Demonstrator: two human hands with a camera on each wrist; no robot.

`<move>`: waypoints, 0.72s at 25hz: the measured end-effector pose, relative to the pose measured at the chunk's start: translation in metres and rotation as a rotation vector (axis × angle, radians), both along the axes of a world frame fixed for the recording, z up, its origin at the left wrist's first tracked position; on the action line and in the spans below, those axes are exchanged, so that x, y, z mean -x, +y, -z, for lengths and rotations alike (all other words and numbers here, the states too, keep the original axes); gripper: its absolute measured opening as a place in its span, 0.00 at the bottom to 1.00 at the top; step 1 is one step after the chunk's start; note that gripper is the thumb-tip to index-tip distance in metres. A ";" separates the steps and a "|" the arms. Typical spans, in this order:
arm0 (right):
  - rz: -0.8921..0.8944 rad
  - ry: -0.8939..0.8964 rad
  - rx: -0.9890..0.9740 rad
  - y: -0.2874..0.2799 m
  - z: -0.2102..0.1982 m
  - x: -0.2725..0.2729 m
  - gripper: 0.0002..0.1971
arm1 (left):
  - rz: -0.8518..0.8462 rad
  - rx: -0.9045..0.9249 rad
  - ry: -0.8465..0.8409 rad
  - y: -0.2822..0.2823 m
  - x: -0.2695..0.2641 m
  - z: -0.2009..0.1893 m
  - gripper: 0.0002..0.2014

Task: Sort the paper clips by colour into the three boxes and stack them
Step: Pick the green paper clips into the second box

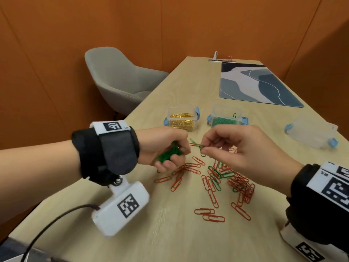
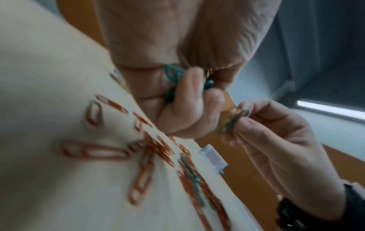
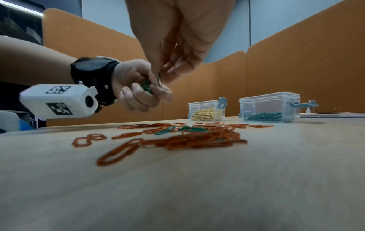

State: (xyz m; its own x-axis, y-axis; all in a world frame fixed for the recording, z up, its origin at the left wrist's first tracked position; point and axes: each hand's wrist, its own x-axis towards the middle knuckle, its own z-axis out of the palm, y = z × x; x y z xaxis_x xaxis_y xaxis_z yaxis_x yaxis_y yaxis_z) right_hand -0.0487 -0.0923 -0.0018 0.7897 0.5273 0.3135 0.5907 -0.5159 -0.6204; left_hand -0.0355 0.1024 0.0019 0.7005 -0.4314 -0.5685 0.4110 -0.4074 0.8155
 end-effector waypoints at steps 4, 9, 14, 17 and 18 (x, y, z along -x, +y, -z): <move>-0.036 -0.004 -0.021 -0.001 0.003 -0.003 0.02 | -0.053 0.227 0.078 -0.030 -0.001 0.010 0.11; 0.011 -0.025 -0.031 -0.001 0.004 -0.007 0.01 | -0.060 0.126 0.131 -0.043 -0.005 0.013 0.15; 0.236 0.103 0.284 -0.012 0.005 -0.009 0.06 | 0.026 -0.147 -0.063 -0.026 -0.007 0.001 0.19; 0.226 0.264 0.416 -0.013 0.005 -0.008 0.09 | 0.364 -0.465 -0.421 -0.010 0.006 -0.001 0.11; 0.213 0.277 0.440 -0.013 0.006 -0.008 0.09 | 0.451 -0.499 -0.475 -0.007 0.011 -0.001 0.06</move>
